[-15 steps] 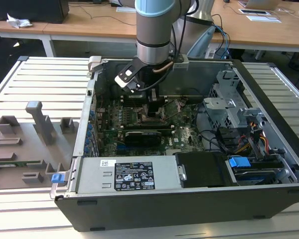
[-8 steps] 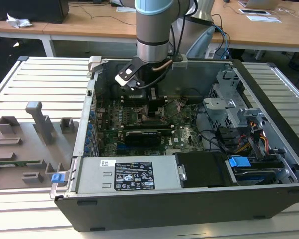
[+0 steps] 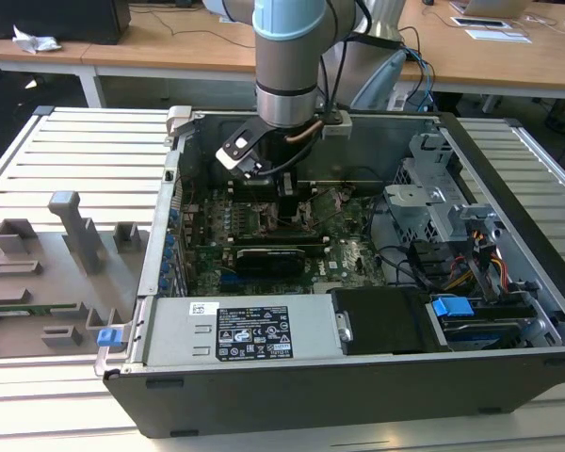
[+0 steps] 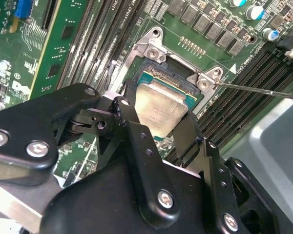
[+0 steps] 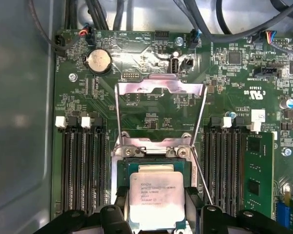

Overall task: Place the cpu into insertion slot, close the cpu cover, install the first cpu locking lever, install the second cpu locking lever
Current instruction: 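Place the cpu into insertion slot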

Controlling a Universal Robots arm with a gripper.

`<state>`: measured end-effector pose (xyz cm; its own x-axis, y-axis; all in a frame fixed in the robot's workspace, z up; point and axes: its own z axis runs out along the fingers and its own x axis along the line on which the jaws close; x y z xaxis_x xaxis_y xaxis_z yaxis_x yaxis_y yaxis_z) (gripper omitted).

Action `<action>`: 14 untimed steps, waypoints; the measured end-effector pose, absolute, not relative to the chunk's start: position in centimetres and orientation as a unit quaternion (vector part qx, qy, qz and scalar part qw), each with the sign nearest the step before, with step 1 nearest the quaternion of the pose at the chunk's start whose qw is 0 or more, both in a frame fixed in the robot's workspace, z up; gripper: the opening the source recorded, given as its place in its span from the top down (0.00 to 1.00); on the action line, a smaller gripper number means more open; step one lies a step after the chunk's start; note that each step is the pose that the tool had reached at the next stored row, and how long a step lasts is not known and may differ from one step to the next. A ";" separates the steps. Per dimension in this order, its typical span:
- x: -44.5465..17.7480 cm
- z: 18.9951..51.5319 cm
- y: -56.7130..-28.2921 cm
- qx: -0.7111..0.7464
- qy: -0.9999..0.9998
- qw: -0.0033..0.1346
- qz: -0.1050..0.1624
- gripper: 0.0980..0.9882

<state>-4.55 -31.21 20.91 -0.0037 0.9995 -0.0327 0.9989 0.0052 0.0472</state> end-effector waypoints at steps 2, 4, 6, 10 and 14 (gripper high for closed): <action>-4.5 20.8 -31.2 0.707 0.706 0.028 0.005 0.50; -4.5 20.6 -31.2 0.707 0.706 0.028 0.005 0.50; -4.5 20.4 -31.2 0.707 0.706 0.028 0.005 0.50; -4.6 20.2 -31.2 0.707 0.706 0.028 0.005 0.50; -4.6 20.0 -31.1 0.707 0.706 0.028 0.005 0.50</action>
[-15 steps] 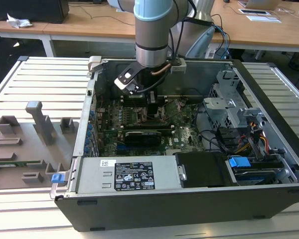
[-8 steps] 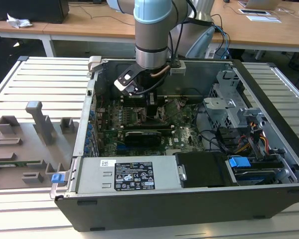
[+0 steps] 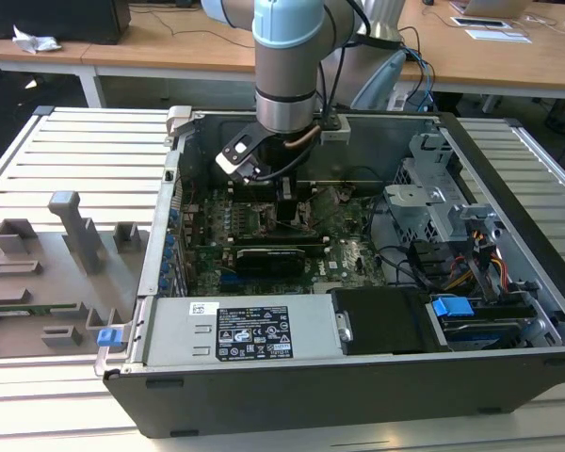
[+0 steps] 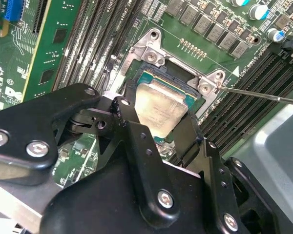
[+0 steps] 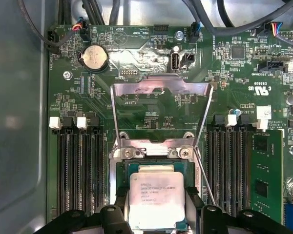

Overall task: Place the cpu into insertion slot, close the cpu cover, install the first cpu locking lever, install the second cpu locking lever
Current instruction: 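Place the cpu into insertion slot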

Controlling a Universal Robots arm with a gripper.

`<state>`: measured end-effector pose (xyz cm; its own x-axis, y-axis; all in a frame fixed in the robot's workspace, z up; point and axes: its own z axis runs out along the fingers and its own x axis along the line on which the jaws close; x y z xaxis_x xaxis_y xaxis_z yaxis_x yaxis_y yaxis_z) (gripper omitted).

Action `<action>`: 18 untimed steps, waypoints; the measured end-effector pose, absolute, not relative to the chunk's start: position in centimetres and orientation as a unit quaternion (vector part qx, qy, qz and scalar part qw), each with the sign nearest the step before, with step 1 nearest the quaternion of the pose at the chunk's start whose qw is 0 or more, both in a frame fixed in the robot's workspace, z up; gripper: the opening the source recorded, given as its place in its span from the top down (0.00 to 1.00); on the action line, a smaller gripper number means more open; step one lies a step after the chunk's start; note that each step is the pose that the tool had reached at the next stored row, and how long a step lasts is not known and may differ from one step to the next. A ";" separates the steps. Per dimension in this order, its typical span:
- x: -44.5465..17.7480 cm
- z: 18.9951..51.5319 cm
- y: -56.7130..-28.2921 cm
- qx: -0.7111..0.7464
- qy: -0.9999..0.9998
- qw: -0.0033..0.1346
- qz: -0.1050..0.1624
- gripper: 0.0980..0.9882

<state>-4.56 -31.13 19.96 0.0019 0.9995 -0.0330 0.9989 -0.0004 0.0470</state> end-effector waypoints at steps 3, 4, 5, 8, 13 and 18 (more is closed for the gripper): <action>-4.6 19.9 -31.1 0.707 0.706 0.028 0.005 0.50; -4.6 19.8 -31.1 0.707 0.706 0.028 0.005 0.50; -4.6 19.8 -31.1 0.707 0.706 0.028 0.005 0.50; -4.6 19.8 -31.1 0.707 0.706 0.028 0.005 0.48; -4.6 19.8 -31.0 0.707 0.706 0.028 0.005 0.41; -4.6 19.8 -30.7 0.704 0.710 0.028 0.005 0.41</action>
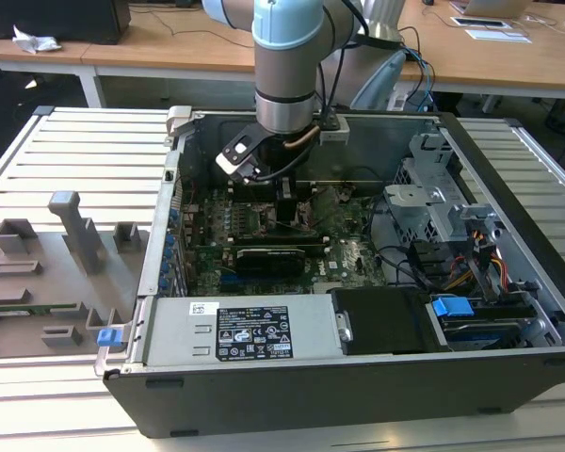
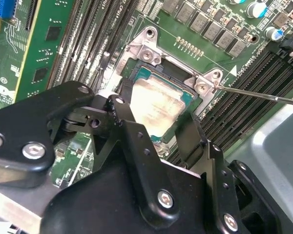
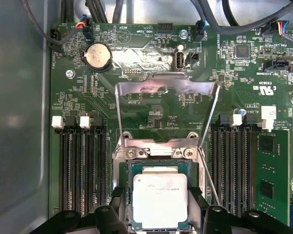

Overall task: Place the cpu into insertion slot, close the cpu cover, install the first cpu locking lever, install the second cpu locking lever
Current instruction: 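Place the cpu into insertion slot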

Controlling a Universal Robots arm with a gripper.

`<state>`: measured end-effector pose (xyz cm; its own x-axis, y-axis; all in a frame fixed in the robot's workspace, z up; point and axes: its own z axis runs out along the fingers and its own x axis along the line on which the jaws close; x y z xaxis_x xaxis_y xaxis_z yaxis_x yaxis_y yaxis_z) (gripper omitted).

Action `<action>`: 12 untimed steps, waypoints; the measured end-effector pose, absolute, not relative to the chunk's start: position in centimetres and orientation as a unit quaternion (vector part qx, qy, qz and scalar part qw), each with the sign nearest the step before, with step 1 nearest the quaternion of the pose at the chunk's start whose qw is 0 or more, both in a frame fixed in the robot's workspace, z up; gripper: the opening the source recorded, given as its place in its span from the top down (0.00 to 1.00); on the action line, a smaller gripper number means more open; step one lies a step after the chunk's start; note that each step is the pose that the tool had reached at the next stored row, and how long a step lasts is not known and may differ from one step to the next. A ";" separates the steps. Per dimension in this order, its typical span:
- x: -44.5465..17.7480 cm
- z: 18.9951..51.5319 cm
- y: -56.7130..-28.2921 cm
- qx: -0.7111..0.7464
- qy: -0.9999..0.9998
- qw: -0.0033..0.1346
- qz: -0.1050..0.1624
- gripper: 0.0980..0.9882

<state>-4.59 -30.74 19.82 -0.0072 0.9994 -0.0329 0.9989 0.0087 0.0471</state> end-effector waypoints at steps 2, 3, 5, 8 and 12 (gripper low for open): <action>-4.6 19.8 -30.6 0.701 0.712 0.028 0.005 0.41; -4.6 19.8 -30.6 0.700 0.713 0.028 0.005 0.41; -4.6 19.8 -30.6 0.700 0.713 0.028 0.005 0.41; -4.7 19.8 -30.7 0.700 0.713 0.028 0.005 0.41; -4.7 19.8 -31.1 0.700 0.713 0.028 0.005 0.41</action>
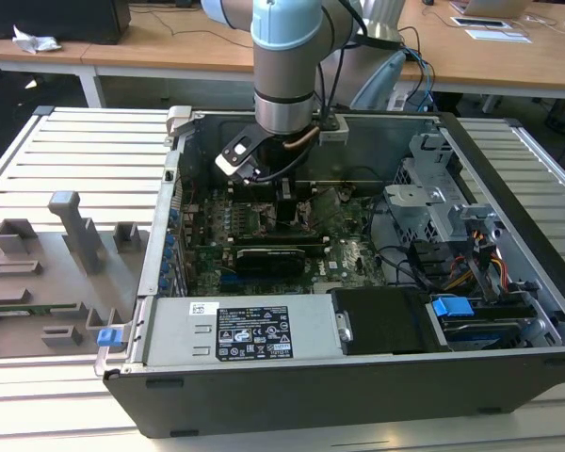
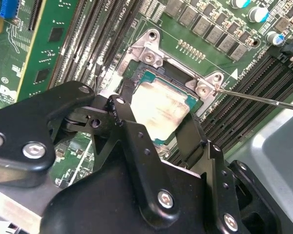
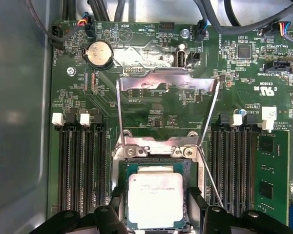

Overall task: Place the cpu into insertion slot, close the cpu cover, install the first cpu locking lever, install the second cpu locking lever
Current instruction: 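Place the cpu into insertion slot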

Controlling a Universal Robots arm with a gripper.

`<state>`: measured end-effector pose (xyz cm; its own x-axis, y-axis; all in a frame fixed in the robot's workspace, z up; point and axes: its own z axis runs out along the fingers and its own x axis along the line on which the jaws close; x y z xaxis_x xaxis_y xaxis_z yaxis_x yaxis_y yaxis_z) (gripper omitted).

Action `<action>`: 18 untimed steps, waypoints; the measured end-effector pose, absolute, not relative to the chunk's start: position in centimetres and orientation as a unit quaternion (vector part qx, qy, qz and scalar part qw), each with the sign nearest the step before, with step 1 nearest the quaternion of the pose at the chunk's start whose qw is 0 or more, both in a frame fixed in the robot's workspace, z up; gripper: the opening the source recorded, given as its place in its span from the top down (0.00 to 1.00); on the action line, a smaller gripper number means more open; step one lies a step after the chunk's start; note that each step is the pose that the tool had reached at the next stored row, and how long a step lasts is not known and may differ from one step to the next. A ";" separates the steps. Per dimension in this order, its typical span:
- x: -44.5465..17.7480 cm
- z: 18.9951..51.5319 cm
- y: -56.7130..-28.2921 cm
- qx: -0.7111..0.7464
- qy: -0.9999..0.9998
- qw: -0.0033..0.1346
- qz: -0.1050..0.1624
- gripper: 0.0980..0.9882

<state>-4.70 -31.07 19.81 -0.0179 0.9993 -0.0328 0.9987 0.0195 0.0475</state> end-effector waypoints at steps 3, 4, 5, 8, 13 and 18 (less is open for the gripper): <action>-4.7 19.8 -31.1 0.700 0.713 0.028 0.005 0.41; -4.7 19.8 -31.1 0.700 0.713 0.028 0.005 0.41; -4.7 19.8 -31.1 0.700 0.713 0.028 0.005 0.41; -4.7 19.8 -31.2 0.700 0.713 0.028 0.005 0.41; -4.7 19.8 -31.4 0.700 0.713 0.028 0.006 0.41; -4.7 20.1 -31.3 0.700 0.713 0.028 0.006 0.41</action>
<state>-4.68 -31.33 20.07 -0.0179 0.9993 -0.0323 0.9987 0.0194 0.0475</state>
